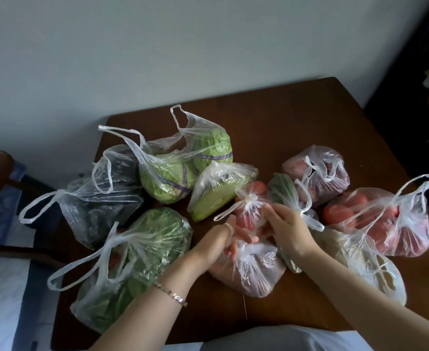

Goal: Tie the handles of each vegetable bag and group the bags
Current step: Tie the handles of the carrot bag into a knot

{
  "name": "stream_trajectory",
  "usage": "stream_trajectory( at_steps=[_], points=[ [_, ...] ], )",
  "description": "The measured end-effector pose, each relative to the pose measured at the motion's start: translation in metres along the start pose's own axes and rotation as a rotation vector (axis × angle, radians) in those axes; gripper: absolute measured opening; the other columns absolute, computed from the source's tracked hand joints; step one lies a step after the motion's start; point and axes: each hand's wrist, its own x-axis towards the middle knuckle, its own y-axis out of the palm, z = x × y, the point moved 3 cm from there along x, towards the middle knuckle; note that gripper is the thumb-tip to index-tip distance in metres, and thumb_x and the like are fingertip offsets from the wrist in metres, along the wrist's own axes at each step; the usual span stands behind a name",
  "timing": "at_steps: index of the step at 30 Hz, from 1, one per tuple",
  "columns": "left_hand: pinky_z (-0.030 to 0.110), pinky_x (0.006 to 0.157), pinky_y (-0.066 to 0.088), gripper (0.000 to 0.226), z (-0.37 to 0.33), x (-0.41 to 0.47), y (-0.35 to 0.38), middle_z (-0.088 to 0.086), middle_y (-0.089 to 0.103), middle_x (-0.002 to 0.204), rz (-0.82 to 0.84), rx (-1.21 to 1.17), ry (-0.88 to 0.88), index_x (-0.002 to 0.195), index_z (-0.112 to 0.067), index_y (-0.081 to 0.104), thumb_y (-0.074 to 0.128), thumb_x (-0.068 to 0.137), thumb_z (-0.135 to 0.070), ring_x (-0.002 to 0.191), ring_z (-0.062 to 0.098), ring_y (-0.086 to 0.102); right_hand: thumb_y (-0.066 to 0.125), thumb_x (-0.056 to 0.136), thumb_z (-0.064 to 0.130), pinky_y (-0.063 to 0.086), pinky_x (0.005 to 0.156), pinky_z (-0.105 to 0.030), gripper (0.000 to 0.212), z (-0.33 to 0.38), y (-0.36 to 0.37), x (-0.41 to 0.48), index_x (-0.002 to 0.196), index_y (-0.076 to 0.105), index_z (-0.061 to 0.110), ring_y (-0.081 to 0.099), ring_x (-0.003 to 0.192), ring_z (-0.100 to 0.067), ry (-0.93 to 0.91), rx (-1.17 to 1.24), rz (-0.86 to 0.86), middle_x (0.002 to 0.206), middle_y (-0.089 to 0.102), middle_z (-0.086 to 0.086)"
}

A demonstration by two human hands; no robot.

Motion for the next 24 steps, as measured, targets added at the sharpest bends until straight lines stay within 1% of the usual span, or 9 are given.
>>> stream_trajectory(
  at_steps=[3,5,8,11,13,15,17,19,24],
  points=[
    [0.018,0.053,0.032,0.059,-0.007,-0.005,0.006,0.008,0.061,0.065,-0.065,-0.080,-0.067,0.067,-0.010,0.070,0.033,0.083,-0.052,0.043,0.008,0.045,0.044,0.095,0.020,0.053,0.063,-0.032,0.034,-0.001,0.008,0.007,0.067,0.061,0.009,0.060,0.058,-0.019,0.018,0.121,-0.059,0.059,0.063,-0.005],
    [0.022,0.056,0.030,0.081,-0.009,-0.009,0.004,0.008,0.061,0.063,-0.171,-0.180,-0.079,0.058,-0.016,0.073,0.010,0.097,-0.048,0.048,0.011,0.040,0.046,0.094,0.016,0.055,0.068,-0.029,0.022,-0.016,0.005,0.007,0.088,0.065,0.008,0.063,0.063,-0.015,0.093,0.232,-0.052,0.068,0.065,-0.004],
    [0.022,0.055,0.030,0.083,-0.012,-0.015,0.001,0.006,0.065,0.065,-0.280,-0.351,-0.101,0.070,-0.009,0.073,0.003,0.098,-0.044,0.046,0.009,0.039,0.048,0.092,0.007,0.049,0.058,-0.015,0.022,-0.046,0.011,-0.005,0.108,0.062,0.011,0.057,0.060,-0.003,0.128,-0.204,0.210,0.079,0.062,-0.001],
    [0.021,0.052,0.026,0.079,-0.013,-0.015,0.007,0.006,0.068,0.061,-0.279,-0.435,-0.131,0.078,0.001,0.067,0.006,0.098,-0.045,0.043,0.009,0.036,0.053,0.091,0.015,0.038,0.070,-0.014,0.014,-0.068,0.027,-0.010,0.095,0.065,0.009,0.049,0.073,-0.001,-0.032,-0.515,0.307,0.093,0.055,0.004],
    [0.021,0.053,0.025,0.079,-0.014,-0.015,0.011,0.007,0.069,0.061,-0.283,-0.440,-0.129,0.075,0.001,0.067,0.007,0.098,-0.044,0.041,0.009,0.036,0.054,0.091,0.016,0.037,0.077,-0.008,0.010,-0.072,0.034,-0.009,0.089,0.064,0.014,0.048,0.085,0.004,-0.118,-0.415,0.263,0.099,0.047,0.018],
    [0.019,0.047,0.024,0.078,-0.017,-0.012,0.006,0.009,0.069,0.067,-0.350,-0.493,-0.122,0.068,0.000,0.065,0.009,0.098,-0.045,0.036,0.007,0.036,0.052,0.091,0.012,0.041,0.079,-0.007,0.018,-0.075,0.035,-0.004,0.080,0.065,0.012,0.054,0.088,0.000,-0.043,-0.214,0.201,0.096,0.057,0.012],
    [0.015,0.035,0.020,0.069,-0.012,-0.007,-0.012,0.011,0.064,0.071,-0.528,-0.643,-0.140,0.058,-0.003,0.053,0.016,0.099,-0.044,0.028,0.006,0.030,0.046,0.094,0.010,0.043,0.062,-0.011,0.032,-0.079,0.031,-0.002,0.066,0.063,0.010,0.055,0.068,-0.010,0.124,0.080,0.141,0.076,0.061,-0.002],
    [0.013,0.030,0.015,0.061,0.002,-0.007,-0.030,0.009,0.052,0.065,-0.672,-0.757,-0.200,0.051,-0.008,0.035,0.021,0.099,-0.043,0.022,0.005,0.023,0.044,0.094,0.010,0.032,0.046,-0.014,0.040,-0.084,0.025,-0.003,0.056,0.056,0.010,0.041,0.049,-0.008,0.247,0.202,0.086,0.057,0.051,-0.003],
    [0.008,0.031,0.016,0.056,0.037,-0.013,-0.032,0.005,0.036,0.060,-0.717,-0.709,-0.350,0.051,-0.014,0.023,0.025,0.098,-0.046,0.021,0.005,0.020,0.050,0.091,0.012,0.028,0.045,-0.018,0.041,-0.093,0.018,-0.003,0.051,0.047,0.012,0.035,0.048,-0.010,0.324,0.014,0.014,0.048,0.042,0.001]
  ],
)
